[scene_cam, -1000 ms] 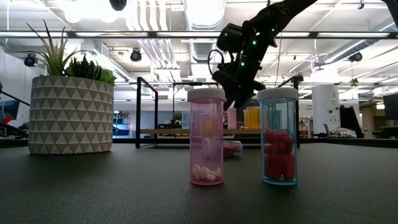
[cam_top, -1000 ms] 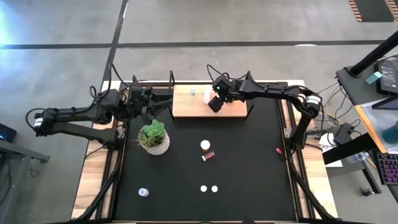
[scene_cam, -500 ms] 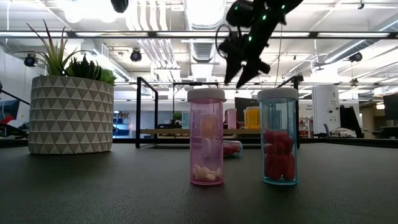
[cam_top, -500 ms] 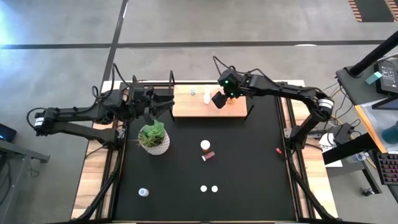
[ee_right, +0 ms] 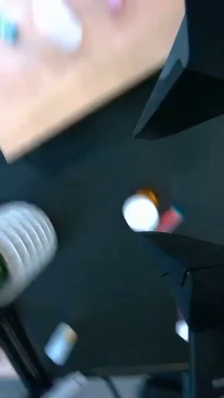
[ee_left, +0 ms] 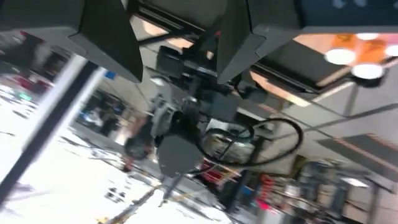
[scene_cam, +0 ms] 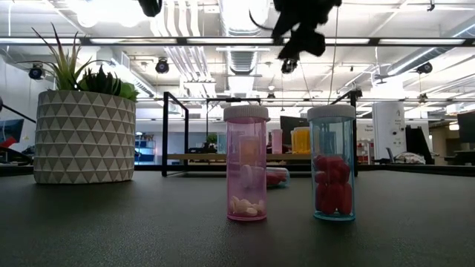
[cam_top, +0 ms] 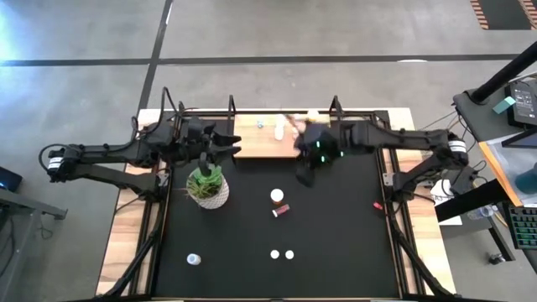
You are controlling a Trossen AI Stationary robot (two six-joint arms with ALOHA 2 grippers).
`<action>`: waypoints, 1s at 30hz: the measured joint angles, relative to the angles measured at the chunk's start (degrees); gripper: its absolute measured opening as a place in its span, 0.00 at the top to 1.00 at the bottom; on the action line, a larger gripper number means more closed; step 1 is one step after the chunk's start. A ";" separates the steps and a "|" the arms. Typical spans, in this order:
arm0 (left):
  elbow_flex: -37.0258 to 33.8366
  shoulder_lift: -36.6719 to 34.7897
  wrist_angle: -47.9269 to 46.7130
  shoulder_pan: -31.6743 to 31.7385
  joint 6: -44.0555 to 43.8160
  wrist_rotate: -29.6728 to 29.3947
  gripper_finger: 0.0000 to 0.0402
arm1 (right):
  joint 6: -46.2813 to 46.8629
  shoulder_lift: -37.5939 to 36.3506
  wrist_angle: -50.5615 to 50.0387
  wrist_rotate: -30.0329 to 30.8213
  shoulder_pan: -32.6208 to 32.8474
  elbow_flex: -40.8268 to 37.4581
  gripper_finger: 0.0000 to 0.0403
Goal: Pick and place medicine bottles onto shelf by color
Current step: Put the orange pill bottle on the shelf aligned with the other orange pill bottles
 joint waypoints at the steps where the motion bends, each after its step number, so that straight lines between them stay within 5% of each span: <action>1: 0.00 -0.13 -0.06 -0.01 -0.01 1.34 0.53 | -0.01 -0.01 0.07 0.00 1.98 -0.03 0.41; 8: 0.00 -0.95 -0.01 -0.02 -0.27 8.08 0.53 | 0.46 1.67 2.82 0.06 12.38 -0.06 0.42; 15: 0.00 -1.48 -0.01 -0.04 -0.36 12.71 0.53 | 4.84 5.06 3.63 0.58 14.06 0.18 0.41; 30: 0.00 -1.91 -0.20 -0.07 -3.35 15.75 0.53 | 3.74 8.00 5.49 -3.69 13.28 0.18 0.14</action>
